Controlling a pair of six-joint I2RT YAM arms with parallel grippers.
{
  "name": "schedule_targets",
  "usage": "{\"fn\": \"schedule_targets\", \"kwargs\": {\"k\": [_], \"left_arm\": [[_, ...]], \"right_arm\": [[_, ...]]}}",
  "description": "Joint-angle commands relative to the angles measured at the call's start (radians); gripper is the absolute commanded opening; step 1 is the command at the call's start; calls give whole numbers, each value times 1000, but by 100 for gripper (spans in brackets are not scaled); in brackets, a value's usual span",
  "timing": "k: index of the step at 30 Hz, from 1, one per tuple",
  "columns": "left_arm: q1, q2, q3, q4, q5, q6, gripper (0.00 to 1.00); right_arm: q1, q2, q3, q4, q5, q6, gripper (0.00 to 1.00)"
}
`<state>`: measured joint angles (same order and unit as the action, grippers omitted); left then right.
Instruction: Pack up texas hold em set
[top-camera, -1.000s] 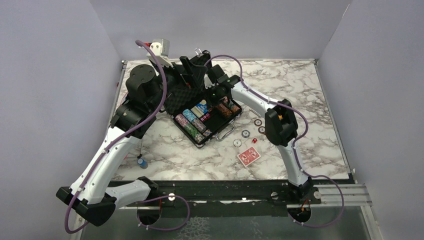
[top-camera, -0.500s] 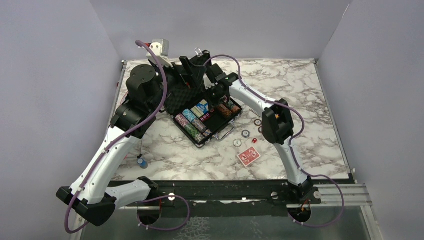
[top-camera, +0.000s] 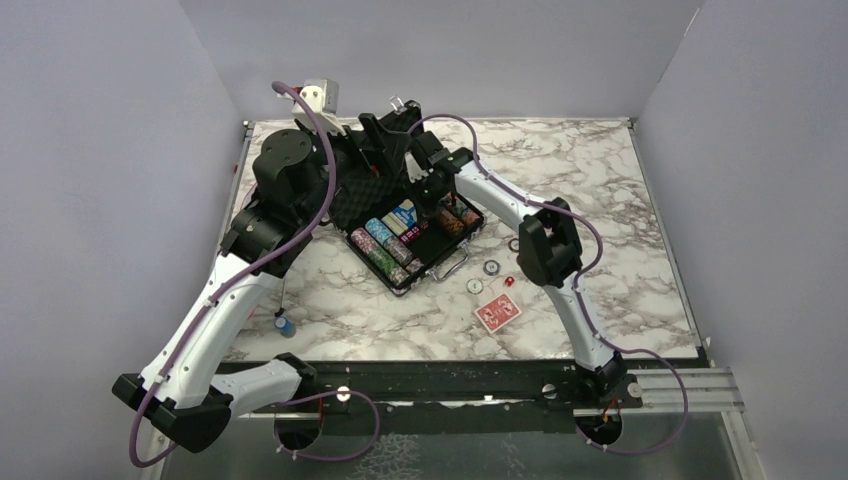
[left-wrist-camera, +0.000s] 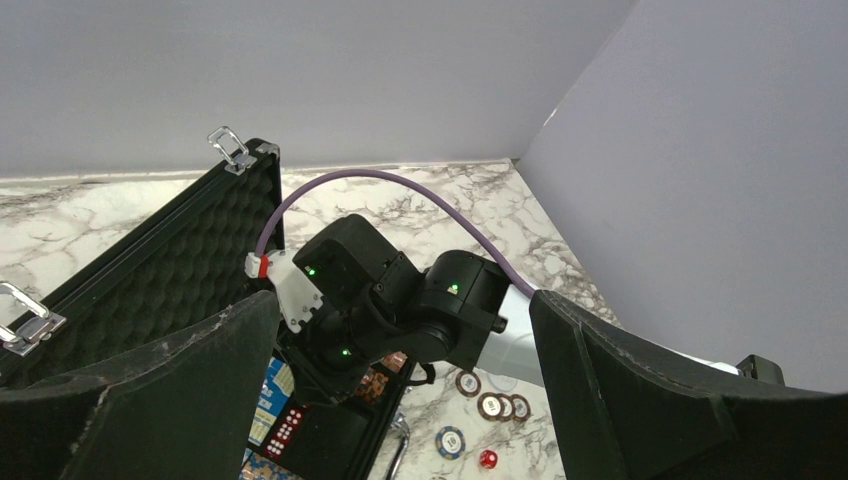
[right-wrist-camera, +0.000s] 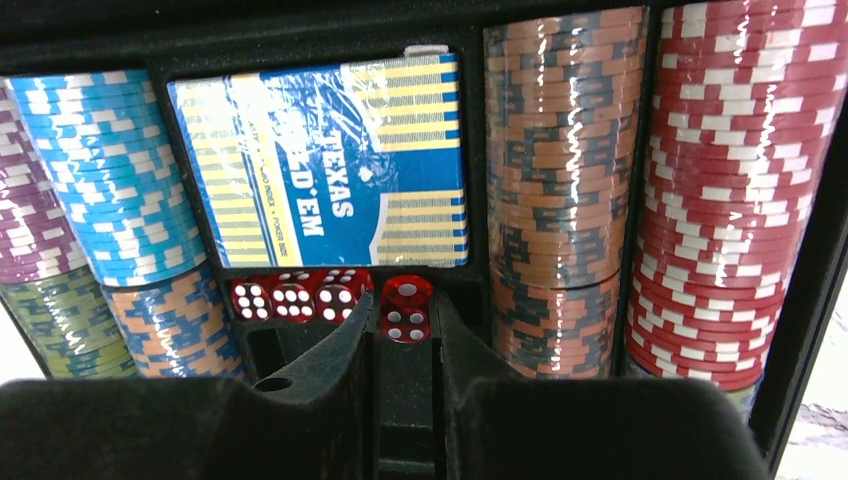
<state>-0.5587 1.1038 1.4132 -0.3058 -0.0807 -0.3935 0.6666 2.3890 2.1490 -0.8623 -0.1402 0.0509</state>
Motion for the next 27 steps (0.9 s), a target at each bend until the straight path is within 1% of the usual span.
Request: {"fn": "schedule_targets", "kwargs": {"k": [1, 4, 7, 13, 16, 18, 24, 26, 27], "left_arm": [[-4, -20, 6, -1, -31, 22, 99], [-3, -22, 5, -3, -47, 25, 99], [-4, -24, 5, -3, -65, 32, 99], [-4, -18, 15, -8, -79, 50, 99], [-3, -18, 15, -11, -95, 50, 99], [-3, -17, 17, -12, -99, 53, 99], [-4, -12, 24, -13, -102, 61, 99], [-4, -9, 26, -12, -97, 61, 99], [-4, -7, 26, -13, -94, 61, 99]], "right_arm": [[4, 46, 33, -20, -4, -10, 16], [4, 47, 26, -19, -1, -12, 16], [4, 47, 24, -17, -7, -13, 19], [4, 30, 49, -26, -46, -1, 29], [4, 16, 67, -31, -31, 2, 33], [3, 9, 76, -35, -18, 7, 34], [3, -12, 75, -33, -43, 26, 36], [3, -7, 72, -31, -42, 30, 40], [2, -1, 72, -32, -41, 32, 43]]}}
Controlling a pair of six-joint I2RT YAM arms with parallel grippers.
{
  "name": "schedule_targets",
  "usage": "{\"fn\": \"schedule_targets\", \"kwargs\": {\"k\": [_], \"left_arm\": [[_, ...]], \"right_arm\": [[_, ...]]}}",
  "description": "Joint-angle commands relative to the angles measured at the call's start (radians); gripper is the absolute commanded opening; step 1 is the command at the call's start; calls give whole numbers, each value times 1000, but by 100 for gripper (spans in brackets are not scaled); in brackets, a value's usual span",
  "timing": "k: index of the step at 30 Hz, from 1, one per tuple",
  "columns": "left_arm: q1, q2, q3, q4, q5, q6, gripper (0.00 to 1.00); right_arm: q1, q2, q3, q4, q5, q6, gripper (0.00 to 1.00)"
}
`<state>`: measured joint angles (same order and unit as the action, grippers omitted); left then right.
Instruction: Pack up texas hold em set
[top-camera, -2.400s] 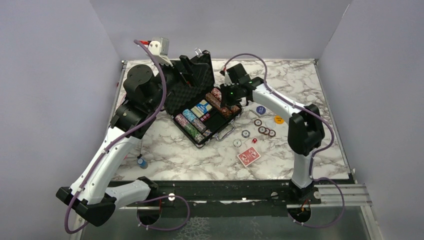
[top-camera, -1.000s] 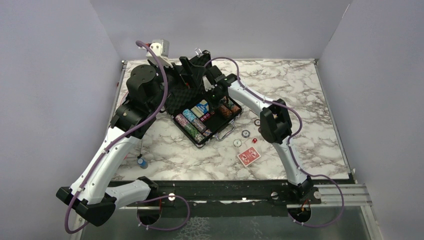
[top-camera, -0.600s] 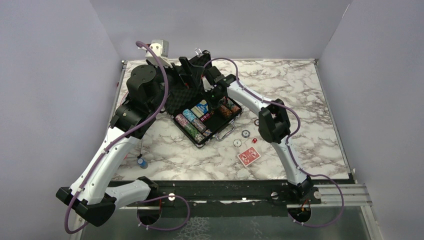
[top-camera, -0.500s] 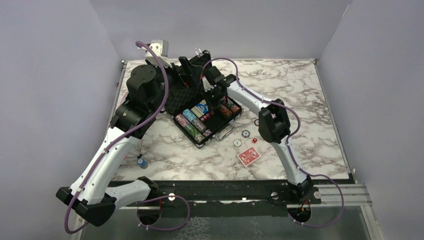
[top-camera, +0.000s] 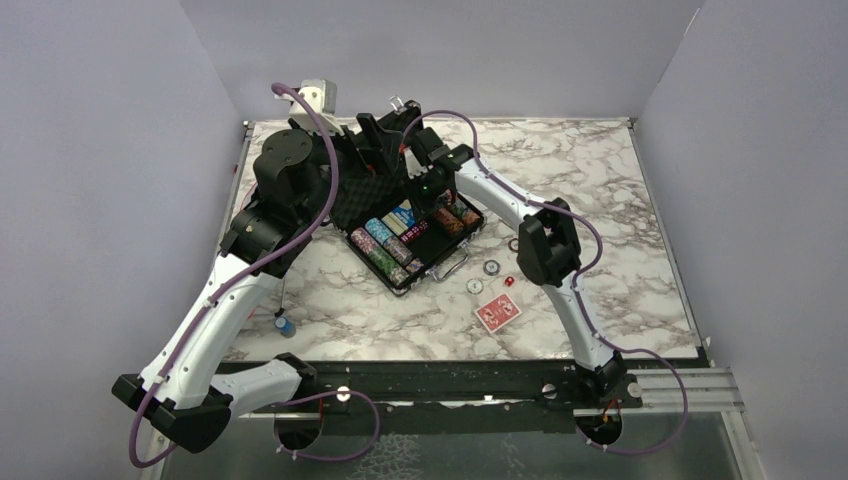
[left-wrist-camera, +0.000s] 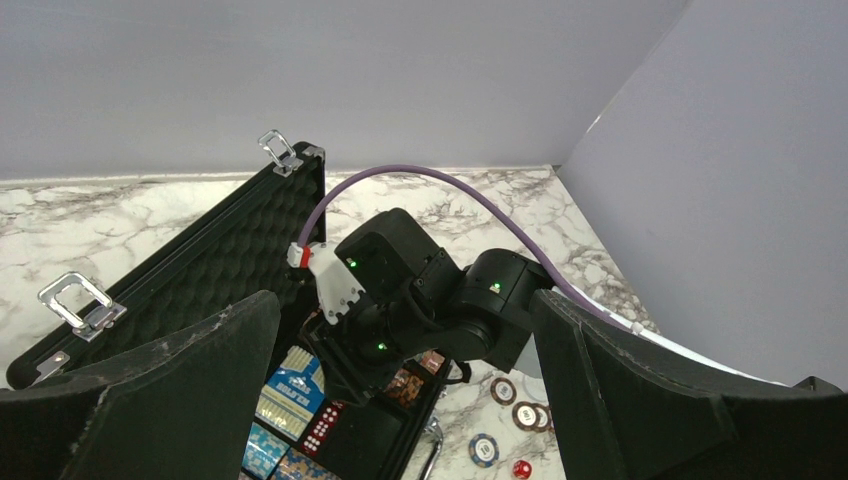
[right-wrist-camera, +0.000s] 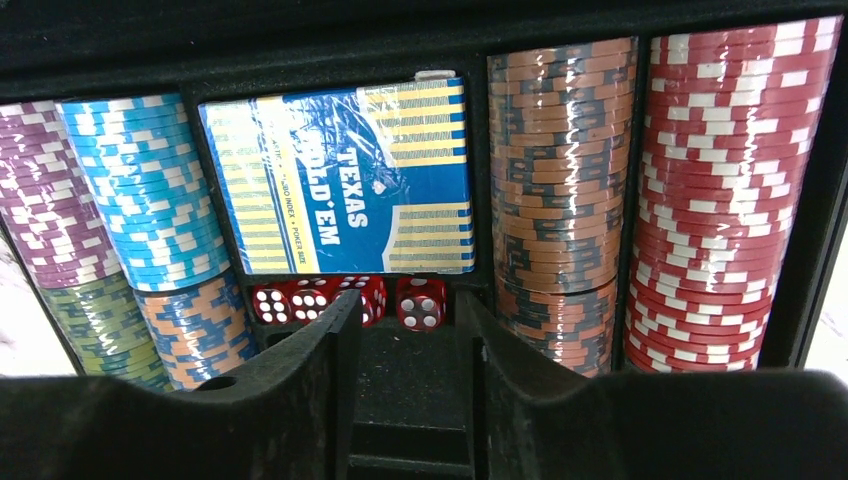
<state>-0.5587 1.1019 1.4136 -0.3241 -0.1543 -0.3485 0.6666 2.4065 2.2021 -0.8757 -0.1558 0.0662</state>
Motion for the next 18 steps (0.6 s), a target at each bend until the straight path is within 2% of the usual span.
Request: {"fn": "schedule_targets", "kwargs": {"k": [1, 5, 18], "left_arm": [[-2, -4, 25, 5, -17, 15, 99], [-3, 0, 25, 5, -14, 14, 99], [-3, -3, 19, 5, -17, 25, 99]], "right_arm": [[2, -12, 20, -20, -27, 20, 47], [2, 3, 12, -16, -52, 34, 55], [2, 29, -17, 1, -122, 57, 67]]}}
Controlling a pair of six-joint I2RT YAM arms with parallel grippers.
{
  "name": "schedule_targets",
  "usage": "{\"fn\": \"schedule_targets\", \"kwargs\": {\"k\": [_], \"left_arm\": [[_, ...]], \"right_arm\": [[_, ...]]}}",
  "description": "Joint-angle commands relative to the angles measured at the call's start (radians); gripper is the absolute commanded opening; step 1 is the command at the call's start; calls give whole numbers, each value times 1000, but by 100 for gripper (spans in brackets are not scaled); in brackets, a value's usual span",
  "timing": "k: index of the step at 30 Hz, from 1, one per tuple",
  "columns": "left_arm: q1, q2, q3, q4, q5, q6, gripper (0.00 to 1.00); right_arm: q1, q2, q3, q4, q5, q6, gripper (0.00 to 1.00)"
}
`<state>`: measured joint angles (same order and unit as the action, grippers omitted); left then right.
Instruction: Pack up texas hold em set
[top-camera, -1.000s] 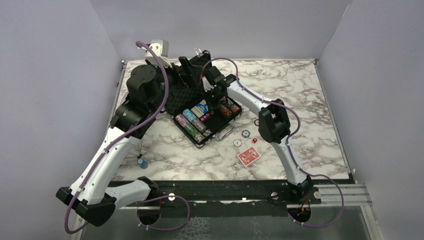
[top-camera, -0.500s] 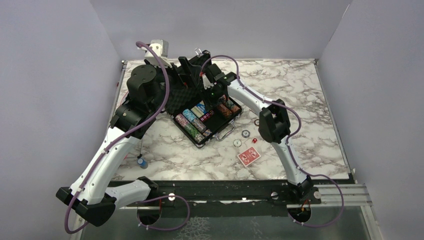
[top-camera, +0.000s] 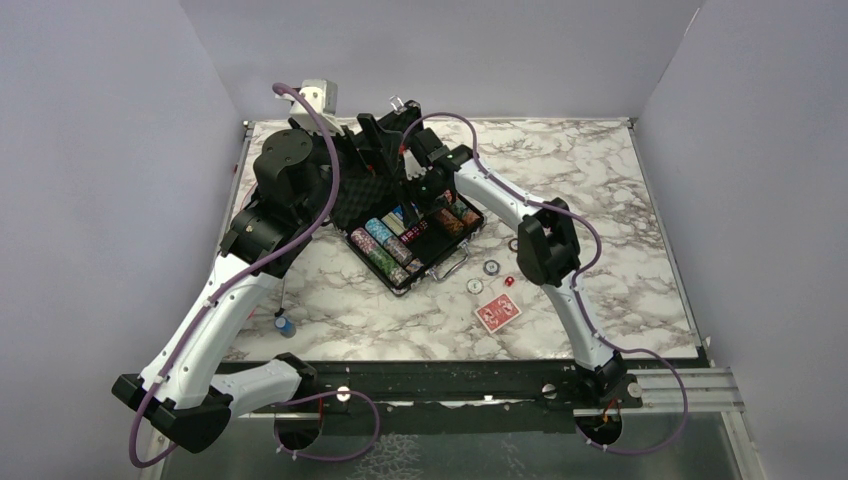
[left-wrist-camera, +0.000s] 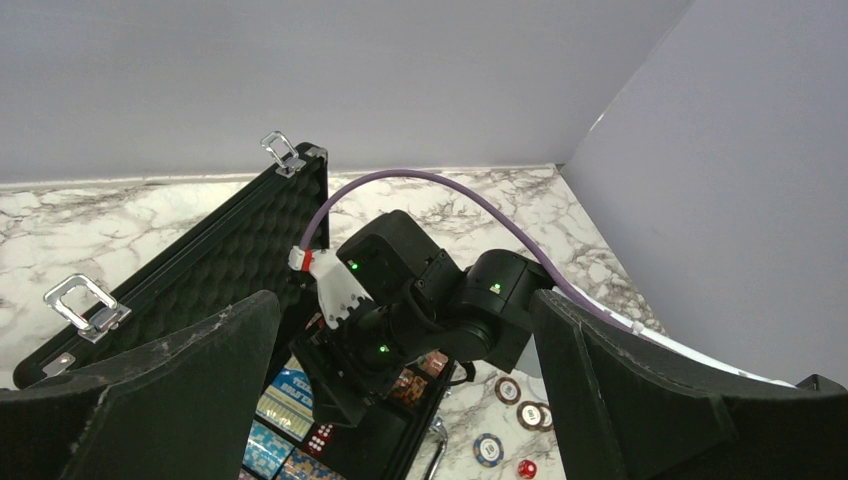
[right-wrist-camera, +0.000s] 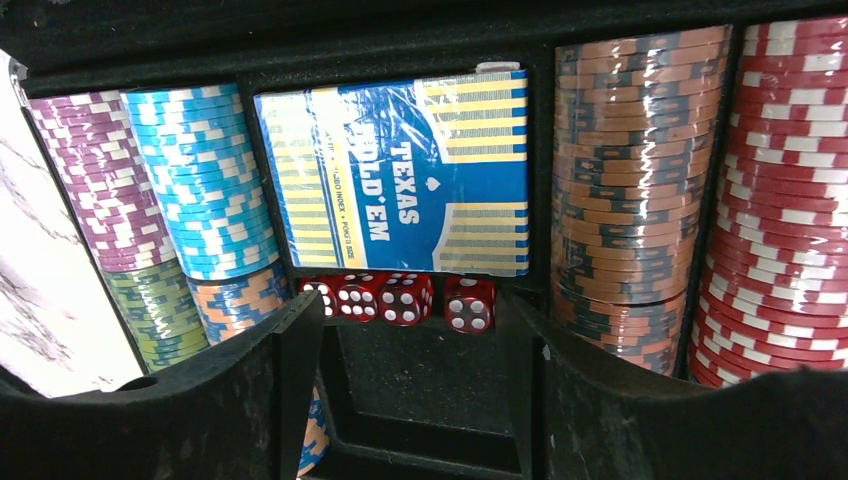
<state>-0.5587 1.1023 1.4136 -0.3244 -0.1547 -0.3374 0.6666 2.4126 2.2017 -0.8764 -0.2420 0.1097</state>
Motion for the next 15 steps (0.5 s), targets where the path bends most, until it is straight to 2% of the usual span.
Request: {"fn": "schedule_targets", "kwargs": {"k": [1, 9, 15], "left_arm": [[-2, -4, 19, 4, -17, 15, 99], [-3, 5, 21, 4, -14, 20, 99], [-3, 4, 19, 5, -16, 23, 99]], "right_arm": [[2, 19, -26, 9, -32, 16, 68], [2, 23, -43, 28, -41, 20, 72], [2, 26, -56, 35, -111, 25, 72]]}}
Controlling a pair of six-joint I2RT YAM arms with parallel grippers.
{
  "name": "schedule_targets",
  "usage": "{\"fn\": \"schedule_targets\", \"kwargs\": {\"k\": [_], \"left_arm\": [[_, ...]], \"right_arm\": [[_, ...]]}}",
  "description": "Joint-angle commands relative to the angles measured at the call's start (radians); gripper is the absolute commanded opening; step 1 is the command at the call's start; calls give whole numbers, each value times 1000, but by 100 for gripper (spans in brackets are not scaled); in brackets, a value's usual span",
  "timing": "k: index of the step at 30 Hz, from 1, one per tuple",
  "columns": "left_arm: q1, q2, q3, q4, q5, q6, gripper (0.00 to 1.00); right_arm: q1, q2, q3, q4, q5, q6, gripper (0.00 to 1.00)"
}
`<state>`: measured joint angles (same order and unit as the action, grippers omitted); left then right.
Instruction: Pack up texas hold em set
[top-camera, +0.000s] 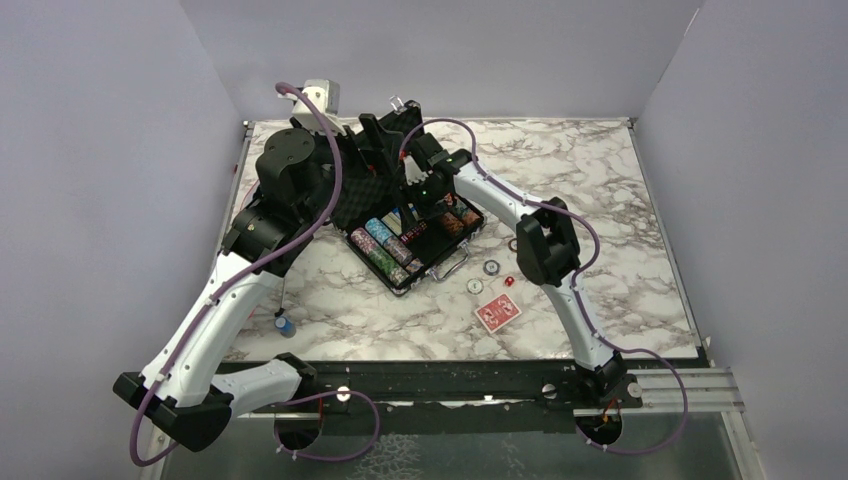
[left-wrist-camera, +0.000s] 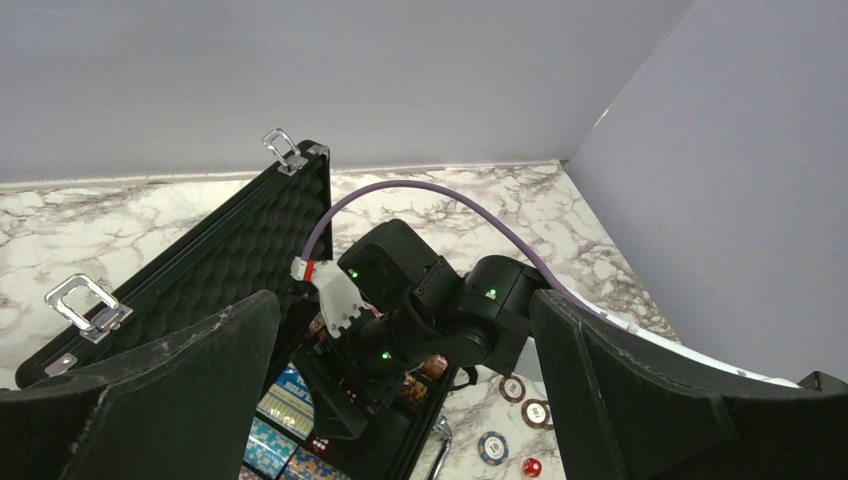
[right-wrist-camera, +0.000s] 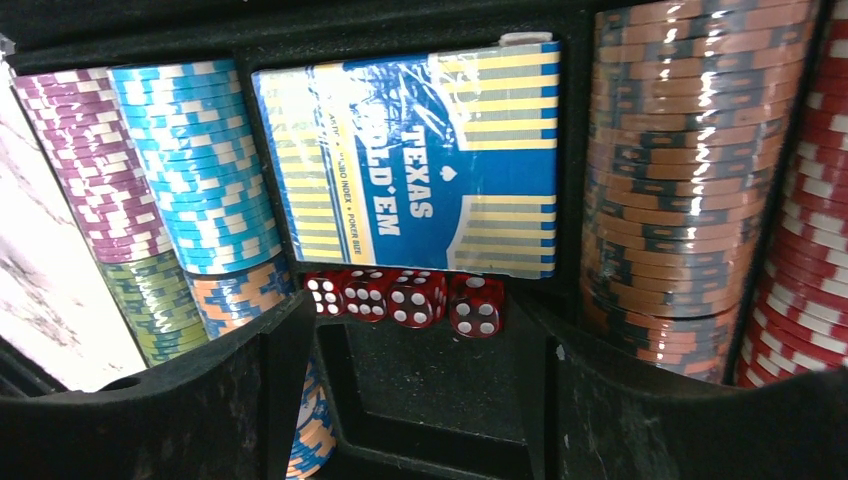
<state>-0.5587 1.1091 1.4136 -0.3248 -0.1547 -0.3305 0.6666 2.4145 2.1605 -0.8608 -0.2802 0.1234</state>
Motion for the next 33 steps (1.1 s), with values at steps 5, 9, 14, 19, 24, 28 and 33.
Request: {"fn": "schedule_targets", "kwargs": {"k": [5, 9, 14, 19, 24, 28, 33], "left_arm": [[-3, -2, 18, 5, -17, 18, 99], [-3, 0, 17, 6, -17, 18, 99], [-3, -2, 19, 5, -20, 21, 99], [-3, -5, 22, 3, -21, 26, 99], [-3, -13, 26, -6, -38, 35, 99], [-3, -17, 34, -25, -50, 47, 99], [-3, -24, 23, -29, -13, 60, 99]], "right_arm": [[2, 23, -16, 20, -109, 16, 71], [2, 20, -10, 11, -93, 16, 71], [2, -10, 12, 8, -8, 26, 73], [2, -80, 2, 33, 59, 47, 74], [1, -201, -86, 98, 179, 82, 74], [-17, -327, -215, 149, 303, 154, 73], [-66, -514, -445, 147, 497, 313, 64]]}}
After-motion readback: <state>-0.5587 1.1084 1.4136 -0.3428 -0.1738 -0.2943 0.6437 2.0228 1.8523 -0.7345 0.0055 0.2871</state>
